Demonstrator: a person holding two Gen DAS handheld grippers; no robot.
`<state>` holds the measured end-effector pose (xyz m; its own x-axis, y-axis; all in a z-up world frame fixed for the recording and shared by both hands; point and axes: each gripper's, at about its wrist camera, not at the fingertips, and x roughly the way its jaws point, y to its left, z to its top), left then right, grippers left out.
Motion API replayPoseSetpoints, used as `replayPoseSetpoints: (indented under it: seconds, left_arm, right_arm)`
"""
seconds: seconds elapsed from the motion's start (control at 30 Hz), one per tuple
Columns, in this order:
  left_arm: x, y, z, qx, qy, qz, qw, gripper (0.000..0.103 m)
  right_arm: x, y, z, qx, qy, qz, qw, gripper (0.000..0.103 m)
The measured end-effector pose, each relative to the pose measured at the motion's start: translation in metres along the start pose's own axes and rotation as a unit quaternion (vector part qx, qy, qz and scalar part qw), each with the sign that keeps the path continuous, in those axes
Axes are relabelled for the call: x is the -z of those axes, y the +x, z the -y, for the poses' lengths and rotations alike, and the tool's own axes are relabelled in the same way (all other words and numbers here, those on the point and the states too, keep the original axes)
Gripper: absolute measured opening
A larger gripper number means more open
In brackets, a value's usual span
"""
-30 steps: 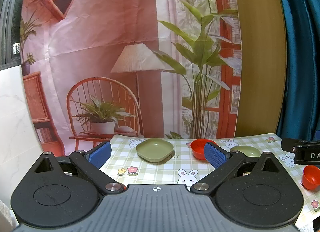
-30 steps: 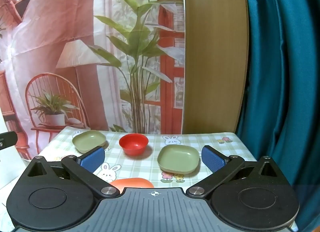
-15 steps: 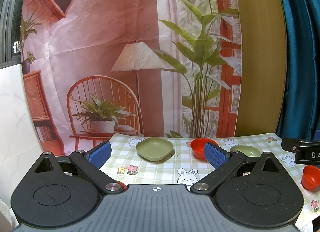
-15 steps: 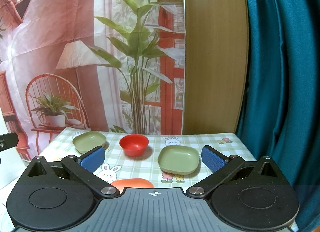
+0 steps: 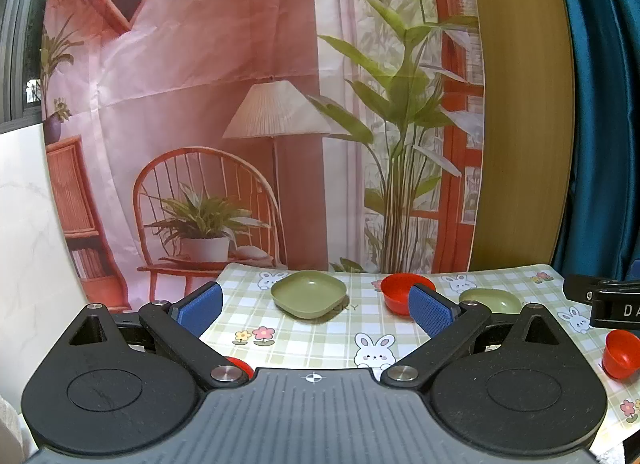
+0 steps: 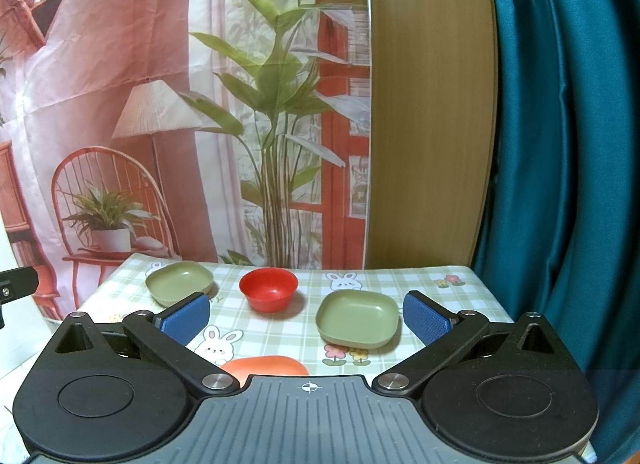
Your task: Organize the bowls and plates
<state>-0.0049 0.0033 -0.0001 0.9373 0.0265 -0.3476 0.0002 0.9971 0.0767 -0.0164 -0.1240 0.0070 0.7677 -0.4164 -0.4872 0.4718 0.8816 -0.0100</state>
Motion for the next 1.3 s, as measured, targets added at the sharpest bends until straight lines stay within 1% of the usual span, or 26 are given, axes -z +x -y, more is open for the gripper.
replayPoseSetpoints:
  seconds: [0.87, 1.0, 1.3]
  left_arm:
    - [-0.0007, 0.0011, 0.0008, 0.001, -0.003, -0.005, 1.0, 0.1]
    - [-0.0003, 0.0012, 0.0006, 0.001, -0.004, -0.005, 1.0, 0.1]
    - [-0.0003, 0.0074, -0.0019, -0.001, -0.008, -0.02, 0.9998, 0.1]
  right_arm:
    - [0.0042, 0.0026, 0.0009, 0.001, 0.0, 0.0, 1.0, 0.103]
    - [0.0005, 0.0002, 0.0009, 0.001, 0.0, 0.0, 1.0, 0.103]
    - [-0.0015, 0.0005, 0.0005, 0.0, 0.001, 0.002, 1.0, 0.103]
